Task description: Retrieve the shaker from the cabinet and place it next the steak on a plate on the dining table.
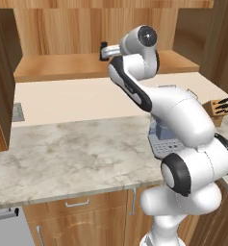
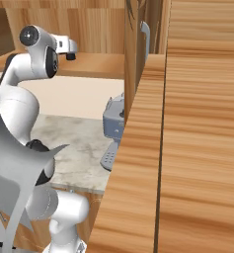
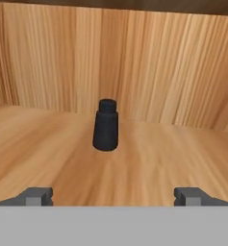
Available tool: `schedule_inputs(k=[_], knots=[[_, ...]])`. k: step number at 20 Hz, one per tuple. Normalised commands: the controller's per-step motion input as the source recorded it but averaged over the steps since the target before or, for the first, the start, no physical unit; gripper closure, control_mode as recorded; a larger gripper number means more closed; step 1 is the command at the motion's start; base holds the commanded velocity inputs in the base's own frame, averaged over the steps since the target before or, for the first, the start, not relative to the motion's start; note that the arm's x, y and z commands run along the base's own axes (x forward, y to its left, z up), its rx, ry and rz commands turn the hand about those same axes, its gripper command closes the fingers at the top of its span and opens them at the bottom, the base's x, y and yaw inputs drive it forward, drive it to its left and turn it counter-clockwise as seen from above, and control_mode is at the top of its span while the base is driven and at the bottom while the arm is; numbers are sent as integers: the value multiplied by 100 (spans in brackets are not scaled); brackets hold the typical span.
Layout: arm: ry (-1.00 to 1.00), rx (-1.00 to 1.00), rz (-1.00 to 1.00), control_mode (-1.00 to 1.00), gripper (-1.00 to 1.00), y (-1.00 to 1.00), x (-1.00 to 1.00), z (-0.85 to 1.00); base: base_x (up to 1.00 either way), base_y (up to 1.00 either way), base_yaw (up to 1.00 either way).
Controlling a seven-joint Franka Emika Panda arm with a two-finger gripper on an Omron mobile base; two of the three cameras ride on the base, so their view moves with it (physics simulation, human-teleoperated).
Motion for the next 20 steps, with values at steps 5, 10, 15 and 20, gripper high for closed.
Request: schedule_inputs(k=[5,10,15,20], knots=[[9,0,0,-100,-100,4,34,0,0,0,0],[3,0,0,-100,-100,6,22,0,0,0,0],[-4,0,0,-100,-100,13,0,0,0,0,0],[-6,3,0,-100,-100,0,1,-1,0,0,0]])
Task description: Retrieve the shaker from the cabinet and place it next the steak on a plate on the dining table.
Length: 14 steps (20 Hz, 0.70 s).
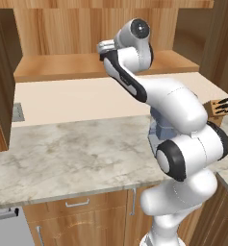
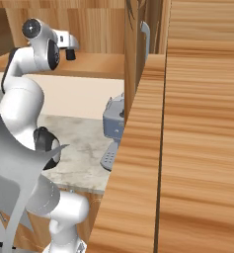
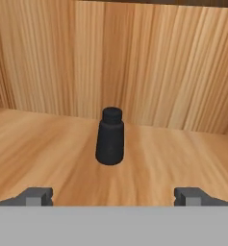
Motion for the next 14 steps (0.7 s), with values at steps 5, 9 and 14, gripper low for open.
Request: schedule_inputs(k=[5,9,14], knots=[[0,8,0,-100,-100,6,10,-10,0,0,0],[-2,3,0,-100,-100,0,22,-5,0,0,0],[-1,0,0,-100,-100,0,28,-1,0,0,0]])
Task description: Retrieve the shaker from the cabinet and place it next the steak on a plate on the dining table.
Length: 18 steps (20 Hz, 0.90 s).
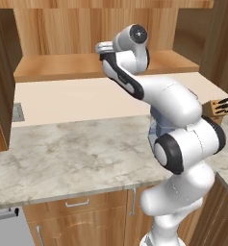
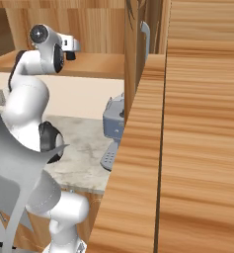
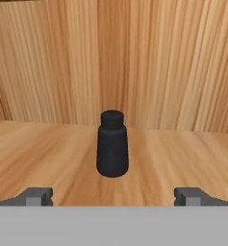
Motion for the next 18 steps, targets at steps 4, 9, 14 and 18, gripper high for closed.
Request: schedule_inputs(k=[4,9,14,18], knots=[[0,-1,0,-100,-100,3,28,0,0,0,0],[0,-1,0,-100,-100,5,29,0,0,0,0],[-2,-1,0,-100,-100,12,17,-1,0,0,0],[0,0,0,-100,-100,0,29,0,0,0,0]])
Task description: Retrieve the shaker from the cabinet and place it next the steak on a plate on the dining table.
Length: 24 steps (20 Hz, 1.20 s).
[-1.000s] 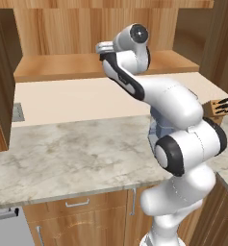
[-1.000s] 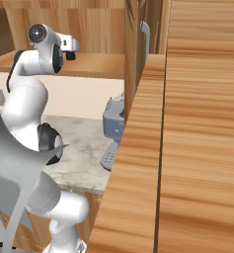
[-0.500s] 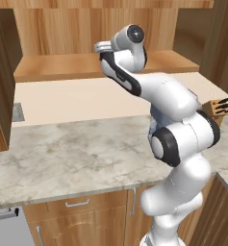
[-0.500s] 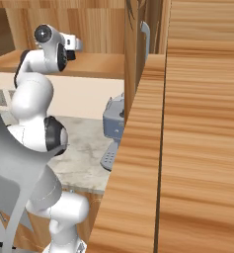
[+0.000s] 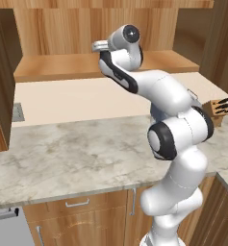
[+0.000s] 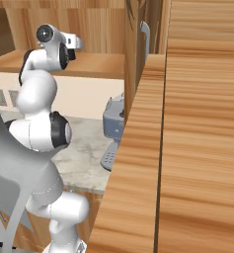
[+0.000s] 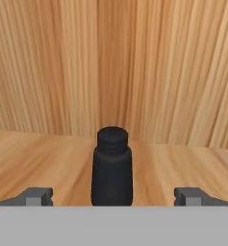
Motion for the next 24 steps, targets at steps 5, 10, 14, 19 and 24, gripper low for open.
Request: schedule_inputs(k=[5,10,14,19,24], knots=[[0,0,0,-100,-100,5,36,-3,0,0,0],[0,0,0,-100,-100,1,30,-13,0,0,0],[0,0,0,-100,-100,3,30,-14,0,0,0],[0,0,0,-100,-100,12,31,-11,0,0,0],[0,0,0,-100,100,7,22,-9,0,0,0]])
